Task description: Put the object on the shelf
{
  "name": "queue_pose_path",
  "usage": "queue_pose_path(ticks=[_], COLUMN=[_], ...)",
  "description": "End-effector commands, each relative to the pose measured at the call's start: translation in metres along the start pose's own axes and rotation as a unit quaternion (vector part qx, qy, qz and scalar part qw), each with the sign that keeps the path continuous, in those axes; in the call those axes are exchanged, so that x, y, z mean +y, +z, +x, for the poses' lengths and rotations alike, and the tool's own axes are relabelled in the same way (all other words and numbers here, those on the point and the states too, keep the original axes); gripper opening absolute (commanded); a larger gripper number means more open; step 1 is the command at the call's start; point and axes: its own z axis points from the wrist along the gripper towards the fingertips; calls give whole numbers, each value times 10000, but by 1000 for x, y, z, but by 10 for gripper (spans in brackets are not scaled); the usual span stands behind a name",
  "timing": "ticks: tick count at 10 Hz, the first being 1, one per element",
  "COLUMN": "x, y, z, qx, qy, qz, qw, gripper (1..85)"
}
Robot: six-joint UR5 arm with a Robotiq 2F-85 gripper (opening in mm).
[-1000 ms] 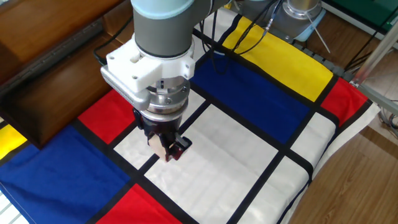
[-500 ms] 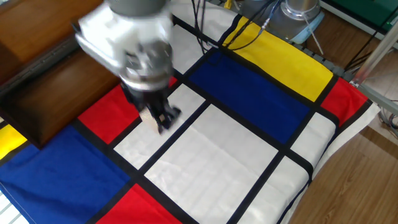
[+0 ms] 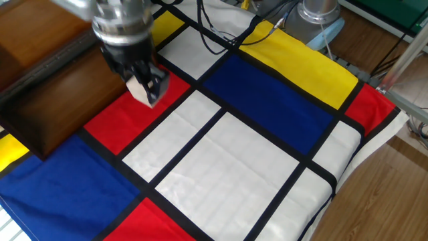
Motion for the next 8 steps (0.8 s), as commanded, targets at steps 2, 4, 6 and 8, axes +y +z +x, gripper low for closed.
queue_pose_path(ticks=[2, 4, 6, 8], x=[-15, -13, -28, -39], y=[-7, -7, -8, -10], z=[9, 6, -11, -16], qx=[9, -40, -389, -512], qy=[-16, 217, 764, 1171], qz=[-44, -88, 179, 368], qw=[10000, 9997, 9962, 9911], gripper=[10, 10, 10, 10])
